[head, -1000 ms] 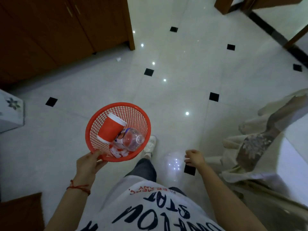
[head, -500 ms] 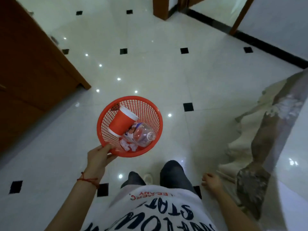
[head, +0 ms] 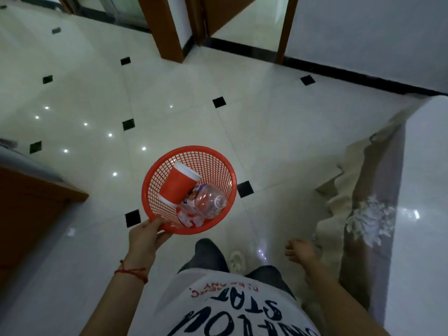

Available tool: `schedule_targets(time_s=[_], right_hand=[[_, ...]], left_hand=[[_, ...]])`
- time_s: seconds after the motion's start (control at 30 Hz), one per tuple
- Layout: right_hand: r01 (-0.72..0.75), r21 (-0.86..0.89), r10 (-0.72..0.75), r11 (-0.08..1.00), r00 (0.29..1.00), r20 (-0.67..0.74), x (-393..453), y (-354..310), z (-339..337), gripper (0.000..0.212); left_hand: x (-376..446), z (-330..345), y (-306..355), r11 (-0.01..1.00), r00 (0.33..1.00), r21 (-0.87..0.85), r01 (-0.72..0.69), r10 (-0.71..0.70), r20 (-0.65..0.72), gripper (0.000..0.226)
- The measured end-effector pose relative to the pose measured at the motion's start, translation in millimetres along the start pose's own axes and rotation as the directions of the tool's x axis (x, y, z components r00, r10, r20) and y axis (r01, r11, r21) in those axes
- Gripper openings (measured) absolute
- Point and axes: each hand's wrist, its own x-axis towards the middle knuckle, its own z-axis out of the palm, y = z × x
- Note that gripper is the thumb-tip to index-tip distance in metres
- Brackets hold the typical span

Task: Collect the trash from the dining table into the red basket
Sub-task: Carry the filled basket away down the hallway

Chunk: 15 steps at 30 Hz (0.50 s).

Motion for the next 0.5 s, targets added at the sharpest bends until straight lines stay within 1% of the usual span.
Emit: schedule_targets(time_s=[0.13, 0.27, 0.4, 0.5], right_hand=[[0.083, 0.102, -0.083, 0.991, 0.997, -0.010, 22.6, -81.0, -11.8, 0.037], [0.118, 0.177, -0.116, 0.977, 0.993, -0.025, 56.5, -149.5, -28.4, 0.037], [0.098, 0.190, -0.084, 0.977, 0.993, -0.080, 95.0, -209.6, -51.7, 0.037], [0.032, 0.163, -0.011, 0.986, 0.992, -0.125, 119.0, -250.0, -79.0, 0.036]], left_hand=[[33.0, 53.5, 33.6, 0.999, 1.000, 0.030, 0.012, -0.013, 0.020, 0.005], [75.3, 117.5, 68.8, 0.999, 0.999, 0.050, 0.007, -0.009, 0.045, 0.004], [122.3, 189.9, 106.9, 0.997, 0.998, 0.081, -0.004, -0.002, 0.065, 0.018], [152.5, 254.3, 144.8, 0.991, 0.995, 0.131, 0.002, -0.015, 0.098, 0.009]])
